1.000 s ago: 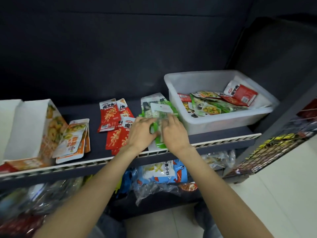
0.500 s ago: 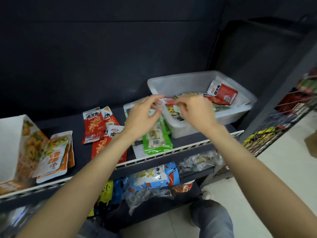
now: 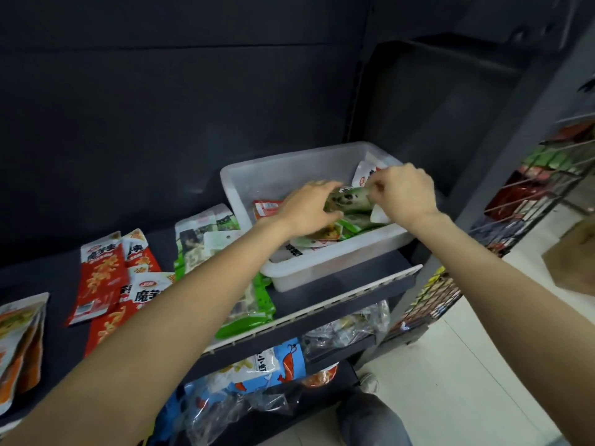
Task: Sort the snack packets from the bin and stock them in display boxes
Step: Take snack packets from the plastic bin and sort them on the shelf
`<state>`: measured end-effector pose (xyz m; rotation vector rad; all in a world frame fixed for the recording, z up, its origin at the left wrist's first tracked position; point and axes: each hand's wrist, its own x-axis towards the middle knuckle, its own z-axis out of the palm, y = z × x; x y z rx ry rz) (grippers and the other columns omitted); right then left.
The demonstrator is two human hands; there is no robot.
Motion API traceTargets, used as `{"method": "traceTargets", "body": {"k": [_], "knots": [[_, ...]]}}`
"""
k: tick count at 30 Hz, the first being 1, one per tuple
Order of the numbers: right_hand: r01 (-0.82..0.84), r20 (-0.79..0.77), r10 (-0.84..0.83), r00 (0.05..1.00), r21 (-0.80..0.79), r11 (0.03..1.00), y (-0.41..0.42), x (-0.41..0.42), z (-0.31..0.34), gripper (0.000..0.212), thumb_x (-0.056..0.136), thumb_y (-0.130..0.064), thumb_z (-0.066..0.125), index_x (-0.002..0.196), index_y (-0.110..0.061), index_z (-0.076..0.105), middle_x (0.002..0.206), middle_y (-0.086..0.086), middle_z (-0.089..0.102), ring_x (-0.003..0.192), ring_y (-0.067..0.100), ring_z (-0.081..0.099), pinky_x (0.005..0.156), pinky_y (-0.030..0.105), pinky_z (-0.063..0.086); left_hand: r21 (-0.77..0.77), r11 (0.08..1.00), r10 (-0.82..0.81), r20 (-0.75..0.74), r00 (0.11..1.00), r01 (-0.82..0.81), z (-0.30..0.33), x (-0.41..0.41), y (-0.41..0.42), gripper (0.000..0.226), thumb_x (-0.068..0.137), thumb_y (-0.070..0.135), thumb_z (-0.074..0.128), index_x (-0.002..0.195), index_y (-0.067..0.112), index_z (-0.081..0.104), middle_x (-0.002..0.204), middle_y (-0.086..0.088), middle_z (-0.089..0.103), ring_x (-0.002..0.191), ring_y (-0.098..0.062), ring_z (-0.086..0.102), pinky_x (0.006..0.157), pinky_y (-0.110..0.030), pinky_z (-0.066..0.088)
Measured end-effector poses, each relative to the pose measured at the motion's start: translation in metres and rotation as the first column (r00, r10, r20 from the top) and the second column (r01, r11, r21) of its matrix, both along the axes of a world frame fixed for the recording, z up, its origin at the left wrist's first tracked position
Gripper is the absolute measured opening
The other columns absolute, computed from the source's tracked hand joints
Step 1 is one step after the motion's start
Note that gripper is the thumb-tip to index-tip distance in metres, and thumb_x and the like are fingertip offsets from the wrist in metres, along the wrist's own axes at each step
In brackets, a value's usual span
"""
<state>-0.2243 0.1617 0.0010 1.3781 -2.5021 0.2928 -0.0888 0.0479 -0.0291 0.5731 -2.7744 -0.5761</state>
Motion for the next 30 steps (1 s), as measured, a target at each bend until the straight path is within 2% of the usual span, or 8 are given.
{"method": "traceTargets", "body": {"k": [2, 5, 7, 12, 16, 21, 26, 30], "knots": [[-0.043, -0.009, 0.042, 0.999, -0.181, 0.983, 0.008, 0.009, 0.011, 0.027, 0.086, -0.018, 0.051, 0.1, -0.027, 0.073, 0.09, 0.014, 0.069, 0.085, 0.04, 0.062, 0.068, 0.037, 0.045, 0.003, 1.0, 0.007, -0.026, 1.0, -0.007, 0.004, -0.003, 0.006, 0.059, 0.09, 0.036, 0.059, 0.141, 0.016, 0.039, 0.134, -0.007, 0.053, 0.122, -0.025, 0.049, 0.098, -0.04, 0.042], [-0.106, 0.041, 0.13, 0.991, -0.369, 0.923, 0.015, 0.025, 0.029, 0.025, 0.087, -0.02, 0.054, 0.103, -0.029, 0.071, 0.091, 0.006, 0.072, 0.087, 0.034, 0.065, 0.072, 0.037, 0.05, -0.088, 0.992, 0.072, -0.208, 0.976, -0.092, 0.018, 0.01, 0.019, 0.031, 0.096, 0.03, 0.051, 0.124, 0.016, 0.054, 0.088, -0.005, 0.065, 0.08, -0.027, 0.062, 0.073, -0.039, 0.049], [-0.145, 0.058, 0.19, 0.98, -0.44, 0.886, 0.018, 0.035, 0.04, 0.019, 0.089, -0.02, 0.057, 0.102, -0.027, 0.07, 0.09, 0.001, 0.072, 0.086, 0.028, 0.065, 0.073, 0.037, 0.05, -0.098, 0.982, 0.123, -0.3, 0.946, -0.159, 0.027, 0.028, 0.023, 0.025, 0.097, 0.028, 0.05, 0.117, 0.016, 0.058, 0.08, -0.004, 0.066, 0.07, -0.027, 0.06, 0.067, -0.038, 0.049], [-0.133, 0.172, 0.278, 0.945, -0.576, 0.807, 0.011, 0.051, 0.046, 0.008, 0.089, -0.025, 0.061, 0.088, -0.02, 0.067, 0.078, -0.003, 0.067, 0.076, 0.016, 0.063, 0.075, 0.039, 0.053, 0.23, 0.939, 0.329, -0.373, 0.868, -0.257, 0.043, 0.099, 0.015, 0.018, 0.091, 0.024, 0.059, 0.107, 0.018, 0.066, 0.086, 0.001, 0.067, 0.074, -0.015, 0.06, 0.07, -0.032, 0.043], [-0.087, 0.308, 0.375, 0.874, -0.66, 0.746, 0.001, 0.081, 0.036, 0.013, 0.09, -0.015, 0.061, 0.098, -0.018, 0.07, 0.09, -0.004, 0.071, 0.081, 0.004, 0.062, 0.077, 0.02, 0.051, 0.554, 0.772, 0.567, -0.379, 0.731, -0.311, 0.034, 0.16, -0.004, 0.005, 0.085, 0.02, 0.064, 0.085, 0.024, 0.067, 0.091, -0.005, 0.071, 0.086, -0.021, 0.064, 0.081, -0.037, 0.048], [-0.348, 0.205, 0.538, 0.818, -0.568, 0.745, -0.014, 0.157, 0.004, 0.019, 0.086, -0.008, 0.058, 0.096, -0.016, 0.071, 0.094, 0.0, 0.071, 0.081, 0.017, 0.067, 0.075, 0.036, 0.055, 0.675, 0.587, 0.744, -0.231, 0.628, -0.448, -0.001, 0.205, -0.011, 0.026, 0.092, 0.014, 0.059, 0.118, 0.014, 0.057, 0.112, -0.004, 0.062, 0.101, -0.021, 0.06, 0.086, -0.034, 0.047], [-0.54, 0.104, 0.553, 0.826, -0.13, 0.831, -0.018, 0.218, -0.034, 0.032, 0.091, -0.014, 0.051, 0.121, -0.012, 0.063, 0.138, 0.003, 0.05, 0.119, 0.023, 0.053, 0.086, 0.034, 0.048, 0.826, 0.45, 0.715, -0.106, 0.691, -0.339, -0.045, 0.208, 0.012, 0.046, 0.092, 0.005, 0.056, 0.136, 0.012, 0.041, 0.122, -0.004, 0.056, 0.106, -0.018, 0.056, 0.089, -0.032, 0.047], [-0.481, 0.043, 0.481, 0.876, 0.157, 0.862, -0.017, 0.232, -0.069, 0.035, 0.098, -0.022, 0.042, 0.128, -0.007, 0.052, 0.133, 0.01, 0.051, 0.123, 0.026, 0.047, 0.088, 0.036, 0.048, 0.749, 0.568, 0.589, -0.08, 0.804, -0.341, -0.061, 0.198, 0.023, 0.034, 0.095, 0.005, 0.048, 0.127, 0.014, 0.054, 0.124, -0.006, 0.06, 0.109, -0.02, 0.058, 0.099, -0.036, 0.045]]}}
